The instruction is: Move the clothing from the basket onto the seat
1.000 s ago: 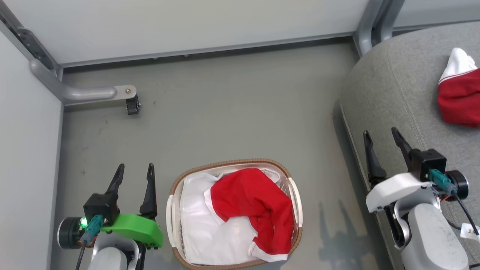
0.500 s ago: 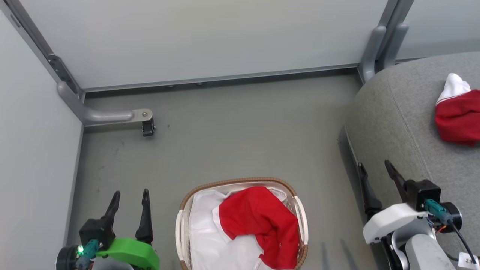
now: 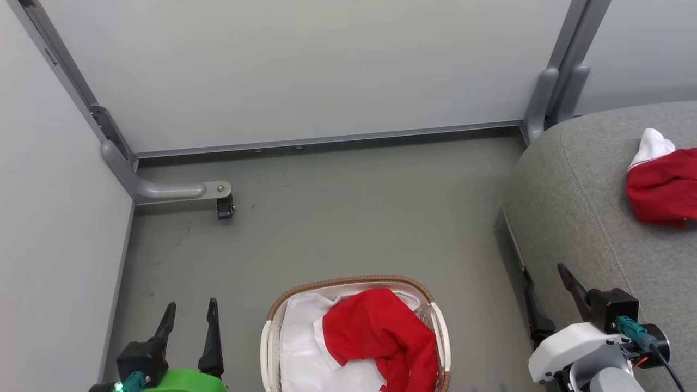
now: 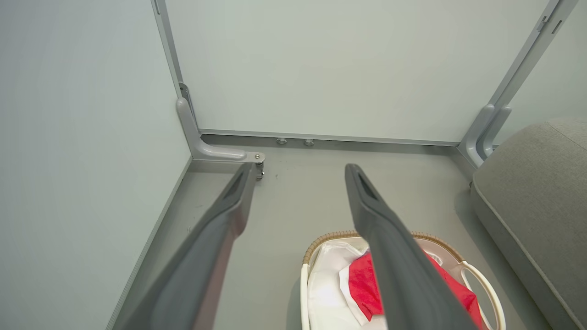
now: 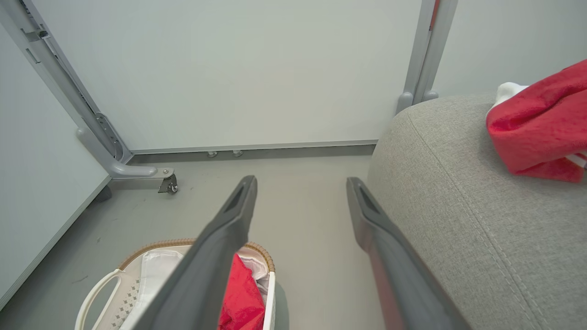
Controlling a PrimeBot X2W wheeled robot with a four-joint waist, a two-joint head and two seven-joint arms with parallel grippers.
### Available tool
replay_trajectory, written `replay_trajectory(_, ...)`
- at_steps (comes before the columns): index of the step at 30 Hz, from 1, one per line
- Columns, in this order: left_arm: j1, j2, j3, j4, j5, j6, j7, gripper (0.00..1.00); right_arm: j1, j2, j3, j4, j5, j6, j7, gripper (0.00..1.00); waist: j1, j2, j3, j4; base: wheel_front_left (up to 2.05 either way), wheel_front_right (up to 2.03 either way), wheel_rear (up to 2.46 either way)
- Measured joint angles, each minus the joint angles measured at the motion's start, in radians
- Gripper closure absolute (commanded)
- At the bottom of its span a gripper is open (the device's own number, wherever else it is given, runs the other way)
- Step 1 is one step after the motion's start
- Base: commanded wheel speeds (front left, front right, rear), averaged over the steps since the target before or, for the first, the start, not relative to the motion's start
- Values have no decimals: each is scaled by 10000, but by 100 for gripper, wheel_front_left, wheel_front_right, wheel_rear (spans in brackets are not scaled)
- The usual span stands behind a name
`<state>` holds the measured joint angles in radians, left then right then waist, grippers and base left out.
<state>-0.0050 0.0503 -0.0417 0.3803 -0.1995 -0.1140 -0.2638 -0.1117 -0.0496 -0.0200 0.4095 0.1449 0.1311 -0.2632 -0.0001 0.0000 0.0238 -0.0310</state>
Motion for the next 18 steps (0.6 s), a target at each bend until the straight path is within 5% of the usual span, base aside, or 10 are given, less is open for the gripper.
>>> replay_trajectory(18, 169, 0, -545, 272, -299, 2, 0, 0, 173, -2, 117, 42, 73, 0, 0, 0, 0, 0, 52, -139, 0, 0, 0)
